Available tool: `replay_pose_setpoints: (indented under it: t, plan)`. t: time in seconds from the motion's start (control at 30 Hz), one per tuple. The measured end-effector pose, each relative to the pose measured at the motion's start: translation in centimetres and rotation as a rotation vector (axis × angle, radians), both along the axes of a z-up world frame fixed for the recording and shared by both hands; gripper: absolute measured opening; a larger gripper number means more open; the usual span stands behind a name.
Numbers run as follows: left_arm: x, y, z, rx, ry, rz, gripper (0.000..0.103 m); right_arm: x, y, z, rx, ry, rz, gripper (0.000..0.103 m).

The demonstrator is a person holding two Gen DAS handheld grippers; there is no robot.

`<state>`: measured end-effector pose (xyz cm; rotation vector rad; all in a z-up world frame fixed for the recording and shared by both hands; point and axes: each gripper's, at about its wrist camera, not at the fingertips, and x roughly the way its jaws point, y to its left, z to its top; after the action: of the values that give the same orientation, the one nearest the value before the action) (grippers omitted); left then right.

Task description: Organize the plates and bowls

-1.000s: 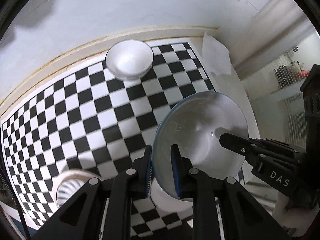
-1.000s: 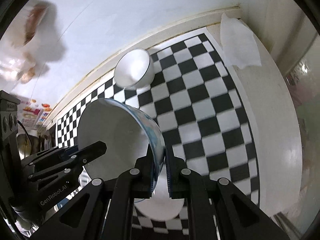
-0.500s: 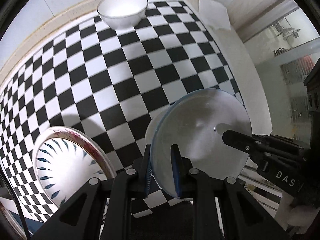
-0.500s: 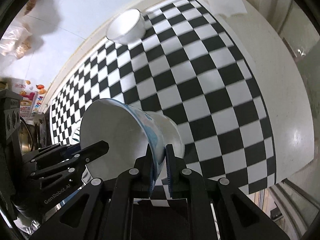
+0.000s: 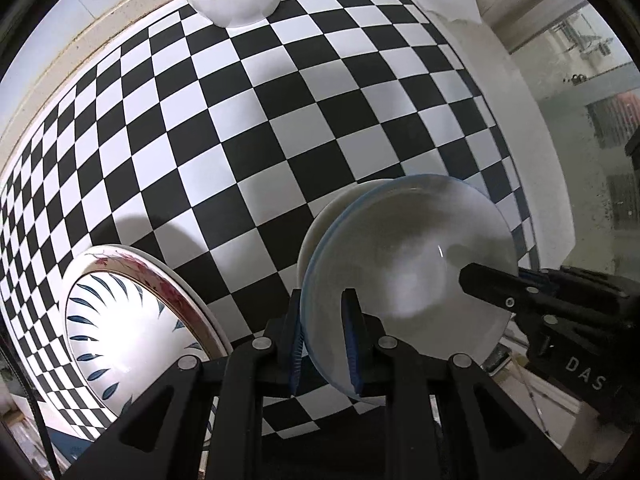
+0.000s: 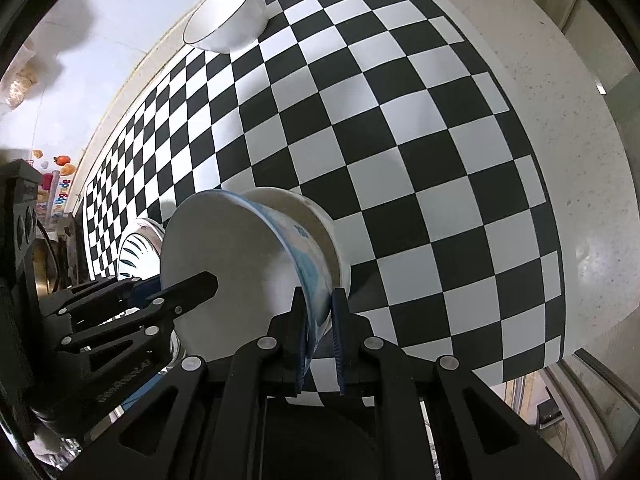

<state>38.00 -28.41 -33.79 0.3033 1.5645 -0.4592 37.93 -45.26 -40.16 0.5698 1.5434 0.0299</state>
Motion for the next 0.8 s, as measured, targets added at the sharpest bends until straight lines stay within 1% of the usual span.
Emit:
replay_pose_setpoints:
  t: [0.13,0.23,0.33,0.43,0.57,0.7,0.8]
  plan:
    - [0.1,-0.4,-0.7,0.024,0.001,-0.009,0.016,0.5,0.3,-0.4,-0.011,0.019,0.019,0.013]
    - [0.2,-0.6,-0.9,0.043,-0.004,-0.013,0.016,0.8,0.6,-0.7,-0.028,0.049,0.039,0.013]
    - [0.2,-0.7,-1.1,0.053,-0.008,-0.016,0.016,1.2,0.8,-0.9,-0.02,0.062,0.041,0.015]
    - [0.2,-0.6,-1.1,0.055,-0.006,-0.012,0.016,1.5,0.9,-0.9,-0.021,0.073,0.05,0.015]
    - [0.4,0.1,-1.1,0.032,0.019,0.005,0.016,1.7,0.9,-0.9,-0.008,0.078,0.044,0.015]
    - [0.9,1.0,0.3,0.012,0.015,0.026,0.016,1.5,0.4,-0.7,0.013,0.082,0.028,0.015]
    - [1.6,1.4,2.5,-0.027,-0.001,0.046,0.016,1.7,0.1,-0.3,0.016,0.091,0.027,0.015]
